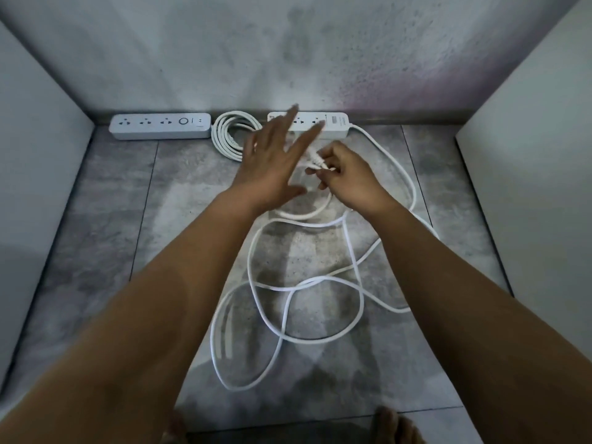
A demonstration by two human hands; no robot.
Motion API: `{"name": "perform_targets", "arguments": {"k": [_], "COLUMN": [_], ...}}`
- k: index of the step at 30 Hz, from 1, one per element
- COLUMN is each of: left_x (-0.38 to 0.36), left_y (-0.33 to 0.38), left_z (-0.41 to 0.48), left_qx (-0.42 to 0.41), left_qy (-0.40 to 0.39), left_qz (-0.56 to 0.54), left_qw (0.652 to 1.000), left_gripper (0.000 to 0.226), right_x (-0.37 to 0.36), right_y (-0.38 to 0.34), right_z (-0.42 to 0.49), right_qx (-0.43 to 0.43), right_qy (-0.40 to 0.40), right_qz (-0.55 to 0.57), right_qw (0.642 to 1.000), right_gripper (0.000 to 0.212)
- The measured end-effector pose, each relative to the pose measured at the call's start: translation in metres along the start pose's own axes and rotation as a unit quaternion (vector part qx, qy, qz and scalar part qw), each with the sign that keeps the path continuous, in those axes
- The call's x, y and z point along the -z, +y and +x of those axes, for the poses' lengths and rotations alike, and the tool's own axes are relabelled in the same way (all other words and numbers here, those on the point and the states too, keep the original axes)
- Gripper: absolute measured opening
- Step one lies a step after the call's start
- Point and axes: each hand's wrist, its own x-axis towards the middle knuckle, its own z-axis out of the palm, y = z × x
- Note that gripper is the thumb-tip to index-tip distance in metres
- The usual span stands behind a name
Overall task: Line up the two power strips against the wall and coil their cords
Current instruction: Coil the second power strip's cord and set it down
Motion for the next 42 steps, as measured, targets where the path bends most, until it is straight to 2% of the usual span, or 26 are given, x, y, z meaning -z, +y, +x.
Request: {"name": "perform_targets", "arguments": {"k": [2, 3, 5, 6, 9, 13, 17, 19, 21, 23, 25, 26, 27, 29, 30, 31, 34, 38, 40, 42], "left_x": [-0.008, -0.011, -0.008, -0.006, -0.005, -0.003, 0.001, 0.003, 0.011, 0.023, 0.029, 0.031, 0.030, 0.026, 0.023, 0.020, 0.015, 0.007, 0.006, 0.007], "left_y": [0.001, 0.000, -0.002, -0.003, -0.004, 0.006, 0.014, 0.009, -0.002, -0.007, -0.007, -0.006, -0.006, -0.008, -0.009, -0.009, -0.004, 0.001, 0.004, 0.005], "left_z": [-0.003, -0.002, -0.001, -0.001, -0.005, -0.006, -0.006, 0.000, 0.006, 0.010, 0.011, 0.010, 0.009, 0.005, 0.003, 0.003, 0.005, 0.006, 0.007, 0.008], "left_qx": [-0.066, -0.068, -0.030, -0.005, 0.077, 0.187, 0.255, 0.250, 0.194, 0.117, 0.095, 0.110, 0.139, 0.201, 0.217, 0.229, 0.263, 0.287, 0.297, 0.295], "left_qy": [0.025, 0.039, 0.043, 0.028, 0.020, 0.044, 0.049, -0.006, -0.139, -0.260, -0.271, -0.260, -0.252, -0.245, -0.239, -0.222, -0.147, -0.052, -0.014, -0.015], "left_qz": [0.012, -0.002, -0.019, -0.031, -0.064, -0.031, -0.026, -0.076, -0.174, -0.237, -0.282, -0.329, -0.400, -0.566, -0.615, -0.640, -0.668, -0.684, -0.704, -0.741], "left_qw": [0.997, 0.997, 0.998, 0.999, 0.995, 0.981, 0.965, 0.965, 0.955, 0.929, 0.915, 0.901, 0.870, 0.761, 0.719, 0.699, 0.680, 0.668, 0.645, 0.604], "left_gripper": [0.087, 0.069, 0.033, 0.027, 0.028, 0.032, 0.033, 0.030, 0.024, 0.017, 0.013, 0.014, 0.016, 0.023, 0.027, 0.029, 0.030, 0.031, 0.031, 0.033], "right_x": [-0.003, -0.005, -0.008, -0.008, -0.002, 0.010, 0.011, 0.007, 0.005, 0.004, 0.005, 0.006, 0.007, 0.009, 0.008, 0.007, 0.005, 0.004, 0.002, 0.001], "right_y": [-0.004, -0.005, -0.005, -0.005, -0.009, -0.012, -0.015, -0.014, -0.010, -0.009, -0.013, -0.015, -0.017, -0.017, -0.016, -0.013, -0.002, 0.007, 0.002, -0.004], "right_z": [0.000, -0.001, -0.002, -0.003, -0.003, 0.001, 0.005, 0.004, 0.000, -0.004, -0.005, -0.004, -0.003, 0.000, 0.000, 0.001, 0.003, 0.002, 0.002, 0.003], "right_qx": [0.016, 0.009, -0.010, -0.010, -0.016, -0.072, -0.064, -0.026, 0.020, 0.059, 0.096, 0.110, 0.118, 0.115, 0.103, 0.087, 0.016, -0.083, -0.091, -0.056], "right_qy": [-0.030, -0.029, -0.014, -0.011, -0.037, -0.114, -0.108, -0.087, -0.077, -0.093, -0.100, -0.095, -0.089, -0.083, -0.080, -0.072, -0.038, -0.038, -0.025, 0.012], "right_qz": [-0.015, -0.016, -0.008, -0.017, -0.048, -0.069, -0.086, -0.111, -0.199, -0.285, -0.314, -0.313, -0.307, -0.275, -0.251, -0.227, -0.174, -0.068, 0.000, 0.018], "right_qw": [0.999, 0.999, 1.000, 1.000, 0.998, 0.988, 0.988, 0.990, 0.977, 0.952, 0.939, 0.939, 0.940, 0.951, 0.959, 0.967, 0.984, 0.994, 0.996, 0.998], "right_gripper": [0.017, 0.016, 0.022, 0.025, 0.023, 0.014, 0.016, 0.014, 0.014, 0.014, 0.013, 0.012, 0.011, 0.010, 0.009, 0.008, 0.015, 0.028, 0.027, 0.025]}}
